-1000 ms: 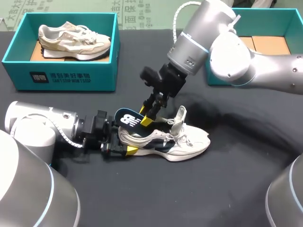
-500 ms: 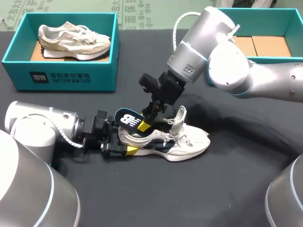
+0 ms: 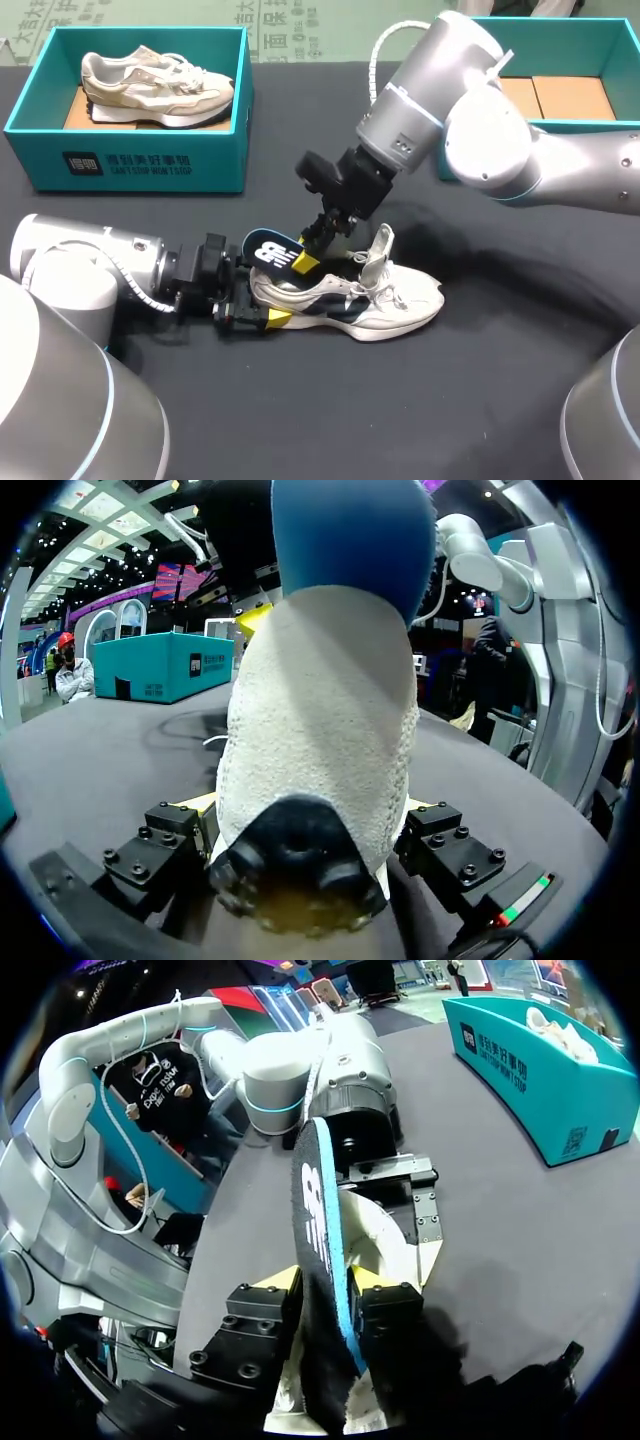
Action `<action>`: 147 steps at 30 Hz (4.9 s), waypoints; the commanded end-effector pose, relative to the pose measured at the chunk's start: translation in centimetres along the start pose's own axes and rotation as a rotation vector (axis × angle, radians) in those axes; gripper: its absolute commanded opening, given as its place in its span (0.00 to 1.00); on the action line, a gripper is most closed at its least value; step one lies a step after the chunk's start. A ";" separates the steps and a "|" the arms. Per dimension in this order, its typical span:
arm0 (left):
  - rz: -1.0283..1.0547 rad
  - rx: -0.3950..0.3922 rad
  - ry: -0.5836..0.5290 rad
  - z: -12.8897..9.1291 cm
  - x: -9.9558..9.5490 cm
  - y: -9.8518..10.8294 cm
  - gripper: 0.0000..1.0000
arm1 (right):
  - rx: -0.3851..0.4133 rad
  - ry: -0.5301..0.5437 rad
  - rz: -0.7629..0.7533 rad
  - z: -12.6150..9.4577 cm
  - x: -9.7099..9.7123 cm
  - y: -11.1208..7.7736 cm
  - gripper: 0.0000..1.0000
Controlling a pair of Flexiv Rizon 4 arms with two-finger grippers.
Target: Take the shoe out of the shoebox, open the shoe tongue, remove and reinsert the insole, then place the shoe into the shoebox
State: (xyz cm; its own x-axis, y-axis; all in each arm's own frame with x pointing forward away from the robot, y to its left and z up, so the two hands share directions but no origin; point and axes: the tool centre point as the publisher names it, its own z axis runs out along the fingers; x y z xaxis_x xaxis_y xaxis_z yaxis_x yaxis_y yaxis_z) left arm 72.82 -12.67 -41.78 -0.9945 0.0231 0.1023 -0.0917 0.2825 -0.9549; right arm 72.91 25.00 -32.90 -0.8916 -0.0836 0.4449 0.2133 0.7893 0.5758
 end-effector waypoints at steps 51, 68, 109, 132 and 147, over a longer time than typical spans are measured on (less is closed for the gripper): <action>0.000 -0.001 -0.001 0.1 -0.1 0.2 0.00 | -0.406 0.051 -0.381 -4.0 1.7 9.9 0.00; 0.000 -0.001 -0.001 0.1 -0.1 0.2 0.00 | -0.686 0.105 -0.363 -11.9 7.2 11.0 0.00; 0.000 -0.001 -0.001 0.1 -0.1 0.2 0.00 | -0.928 0.017 -0.286 -21.8 16.4 9.8 0.00; 0.000 -0.001 -0.001 0.1 -0.1 0.2 0.00 | -0.941 -0.110 0.057 -24.1 21.4 6.6 0.00; 0.000 -0.001 -0.001 0.1 -0.1 0.2 0.00 | -0.893 -0.179 0.283 -25.6 22.5 4.9 0.00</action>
State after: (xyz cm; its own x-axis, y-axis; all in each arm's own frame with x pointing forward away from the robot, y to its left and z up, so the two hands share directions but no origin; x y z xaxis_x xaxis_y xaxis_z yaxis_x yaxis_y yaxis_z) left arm 72.84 -12.67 -41.80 -0.9945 0.0234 0.1024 -0.0916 0.2829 -0.9548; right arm 65.40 12.54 -3.01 -0.8050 0.1046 0.5839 0.5874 0.0029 0.8093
